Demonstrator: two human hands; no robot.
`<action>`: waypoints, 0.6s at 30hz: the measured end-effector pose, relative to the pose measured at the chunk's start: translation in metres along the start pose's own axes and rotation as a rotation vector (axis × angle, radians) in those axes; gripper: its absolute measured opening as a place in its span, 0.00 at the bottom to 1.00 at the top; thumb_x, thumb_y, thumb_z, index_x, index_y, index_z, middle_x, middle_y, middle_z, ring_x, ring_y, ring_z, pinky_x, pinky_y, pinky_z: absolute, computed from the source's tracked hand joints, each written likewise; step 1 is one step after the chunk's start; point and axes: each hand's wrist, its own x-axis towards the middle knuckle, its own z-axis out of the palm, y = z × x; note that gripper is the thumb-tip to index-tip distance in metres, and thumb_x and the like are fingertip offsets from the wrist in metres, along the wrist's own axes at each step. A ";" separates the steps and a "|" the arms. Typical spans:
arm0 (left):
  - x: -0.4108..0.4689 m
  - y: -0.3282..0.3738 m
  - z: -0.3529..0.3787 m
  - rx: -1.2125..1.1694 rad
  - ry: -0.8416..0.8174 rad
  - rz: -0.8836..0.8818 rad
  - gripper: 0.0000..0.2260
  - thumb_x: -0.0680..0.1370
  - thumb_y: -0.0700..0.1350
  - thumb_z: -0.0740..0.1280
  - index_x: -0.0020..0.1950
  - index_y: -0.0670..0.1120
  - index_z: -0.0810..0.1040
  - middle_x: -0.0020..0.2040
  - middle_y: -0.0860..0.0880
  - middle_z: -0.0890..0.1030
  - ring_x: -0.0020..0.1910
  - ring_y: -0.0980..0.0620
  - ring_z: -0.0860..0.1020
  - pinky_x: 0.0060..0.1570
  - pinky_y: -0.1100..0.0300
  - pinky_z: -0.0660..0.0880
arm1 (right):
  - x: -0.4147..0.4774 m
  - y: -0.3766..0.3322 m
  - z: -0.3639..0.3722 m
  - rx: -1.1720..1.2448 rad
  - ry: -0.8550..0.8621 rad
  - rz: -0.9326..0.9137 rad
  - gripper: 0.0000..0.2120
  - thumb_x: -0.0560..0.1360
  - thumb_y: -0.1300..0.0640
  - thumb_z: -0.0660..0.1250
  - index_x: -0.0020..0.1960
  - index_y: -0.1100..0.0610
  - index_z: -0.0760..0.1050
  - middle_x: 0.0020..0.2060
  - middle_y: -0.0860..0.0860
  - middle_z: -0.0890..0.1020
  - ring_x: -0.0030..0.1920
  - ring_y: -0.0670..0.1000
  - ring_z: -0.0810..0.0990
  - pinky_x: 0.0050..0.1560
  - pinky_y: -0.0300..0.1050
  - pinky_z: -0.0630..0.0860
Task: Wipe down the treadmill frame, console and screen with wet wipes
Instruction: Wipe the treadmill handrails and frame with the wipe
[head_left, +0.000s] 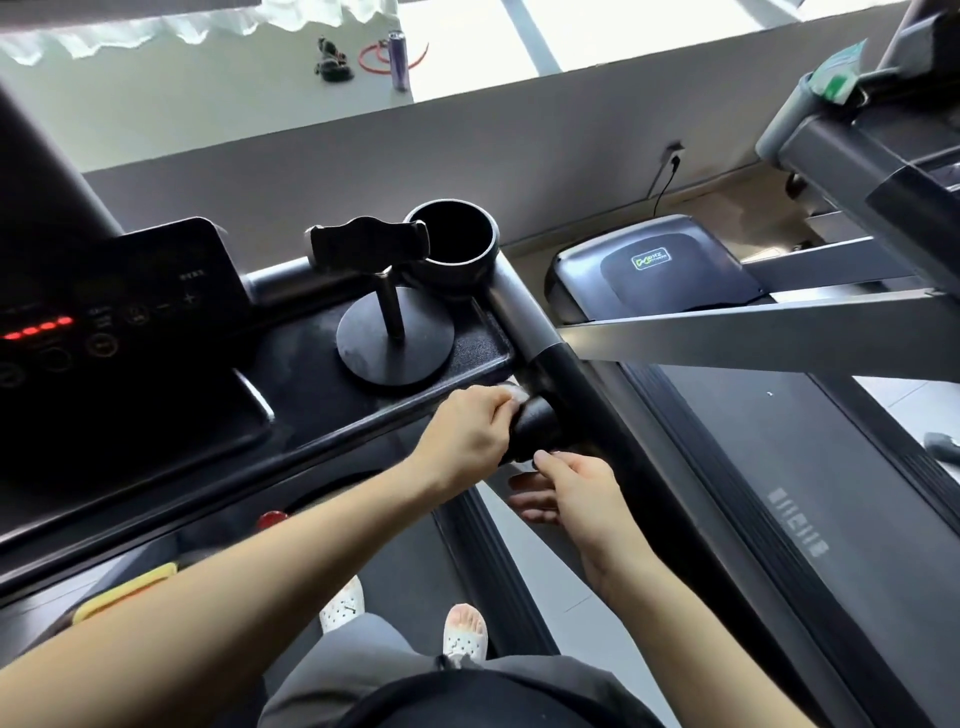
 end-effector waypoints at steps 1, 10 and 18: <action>-0.005 0.002 -0.006 0.006 0.014 0.077 0.14 0.84 0.45 0.62 0.39 0.53 0.72 0.34 0.52 0.78 0.39 0.47 0.78 0.41 0.52 0.72 | 0.000 0.000 0.000 0.003 0.003 0.003 0.11 0.84 0.58 0.61 0.53 0.66 0.77 0.50 0.65 0.84 0.38 0.54 0.87 0.43 0.49 0.78; 0.003 0.025 -0.014 0.391 0.091 0.392 0.05 0.76 0.41 0.65 0.40 0.46 0.73 0.39 0.48 0.77 0.37 0.42 0.76 0.33 0.53 0.72 | 0.000 -0.001 0.002 0.033 0.009 -0.008 0.11 0.84 0.60 0.60 0.47 0.63 0.76 0.43 0.61 0.86 0.37 0.55 0.85 0.41 0.48 0.78; -0.054 -0.012 0.011 0.429 0.076 0.719 0.06 0.80 0.40 0.66 0.44 0.43 0.80 0.44 0.47 0.82 0.47 0.45 0.80 0.48 0.50 0.77 | -0.011 0.007 -0.003 0.110 -0.076 -0.058 0.14 0.81 0.69 0.58 0.48 0.62 0.82 0.37 0.57 0.85 0.39 0.53 0.83 0.45 0.51 0.81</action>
